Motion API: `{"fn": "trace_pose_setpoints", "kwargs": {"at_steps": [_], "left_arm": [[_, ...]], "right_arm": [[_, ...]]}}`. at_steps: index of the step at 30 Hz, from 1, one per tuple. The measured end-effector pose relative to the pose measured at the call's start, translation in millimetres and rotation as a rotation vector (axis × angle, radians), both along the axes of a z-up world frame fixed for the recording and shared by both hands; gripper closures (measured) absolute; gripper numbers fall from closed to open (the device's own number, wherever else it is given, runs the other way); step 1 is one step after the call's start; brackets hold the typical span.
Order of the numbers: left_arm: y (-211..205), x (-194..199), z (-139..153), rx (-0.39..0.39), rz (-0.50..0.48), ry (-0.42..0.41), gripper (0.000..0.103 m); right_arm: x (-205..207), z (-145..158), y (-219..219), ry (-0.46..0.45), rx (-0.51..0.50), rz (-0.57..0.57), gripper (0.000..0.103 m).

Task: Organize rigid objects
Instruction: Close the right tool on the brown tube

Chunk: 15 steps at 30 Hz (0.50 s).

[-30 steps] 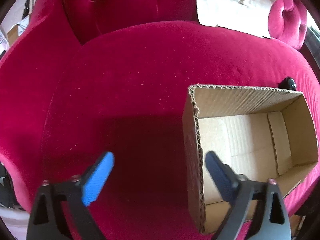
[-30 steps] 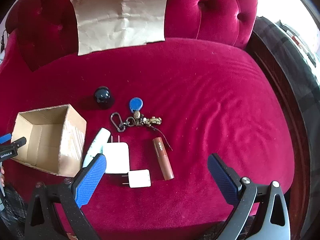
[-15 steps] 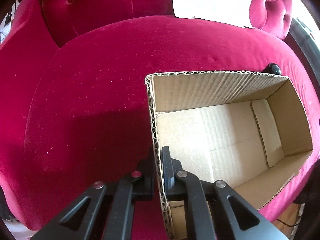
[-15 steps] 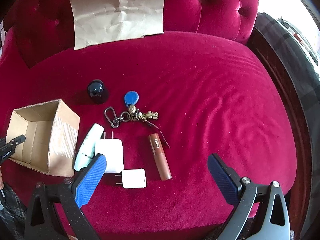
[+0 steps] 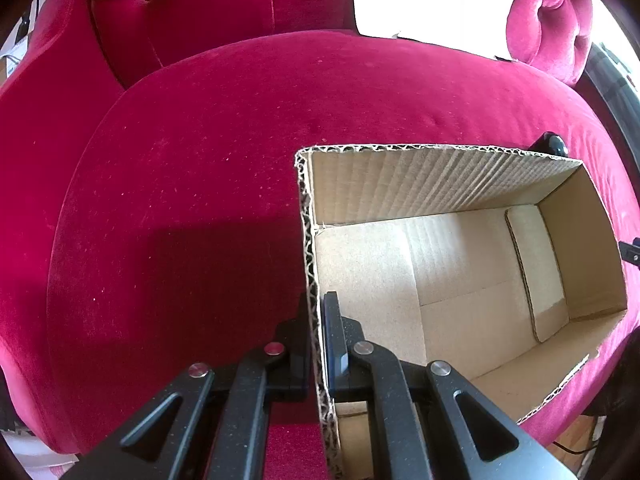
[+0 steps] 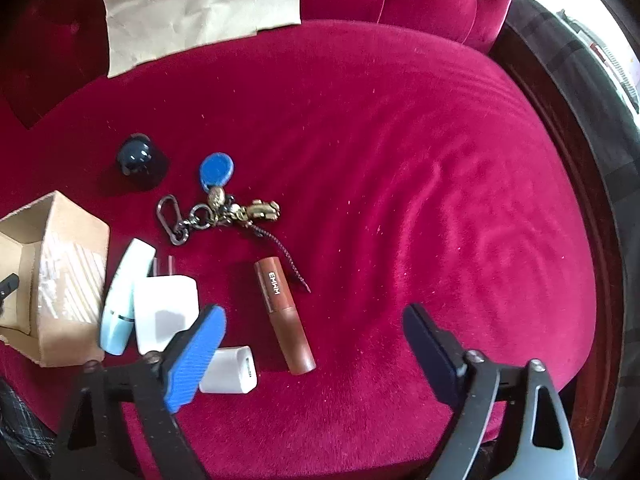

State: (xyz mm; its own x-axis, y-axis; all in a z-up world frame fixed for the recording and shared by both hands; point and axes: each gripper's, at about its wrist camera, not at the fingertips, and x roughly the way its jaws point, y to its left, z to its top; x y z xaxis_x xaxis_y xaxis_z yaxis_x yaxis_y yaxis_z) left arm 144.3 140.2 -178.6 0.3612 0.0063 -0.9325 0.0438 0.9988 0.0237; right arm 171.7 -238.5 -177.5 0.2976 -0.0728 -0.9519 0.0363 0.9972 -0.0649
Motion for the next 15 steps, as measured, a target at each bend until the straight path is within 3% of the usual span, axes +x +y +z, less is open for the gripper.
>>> {"fn": "trace_pose_setpoints", "kwargs": {"at_steps": [7, 9, 11, 12, 15], "left_arm": [[-6.3, 7.4, -3.2, -0.001, 0.006, 0.001, 0.098], [-7.0, 7.2, -2.8, 0.005, 0.005, -0.004, 0.098], [-7.9, 6.4, -5.4, 0.008, 0.003, -0.006, 0.098], [-7.7, 6.5, -5.5, 0.006, 0.005, -0.005, 0.098], [-8.3, 6.6, -6.1, 0.007, 0.002, -0.002, 0.098]], "right_arm": [[5.6, -12.0, 2.6, 0.016, 0.012, 0.020, 0.035], [6.3, -13.7, 4.0, 0.013, 0.010, 0.028, 0.047], [7.5, -17.4, 4.6, 0.027, 0.019, 0.036, 0.079], [6.7, -19.6, 9.4, 0.030, 0.024, 0.035, 0.085], [4.6, -19.1, 10.2, 0.019, 0.012, 0.026, 0.086]]}}
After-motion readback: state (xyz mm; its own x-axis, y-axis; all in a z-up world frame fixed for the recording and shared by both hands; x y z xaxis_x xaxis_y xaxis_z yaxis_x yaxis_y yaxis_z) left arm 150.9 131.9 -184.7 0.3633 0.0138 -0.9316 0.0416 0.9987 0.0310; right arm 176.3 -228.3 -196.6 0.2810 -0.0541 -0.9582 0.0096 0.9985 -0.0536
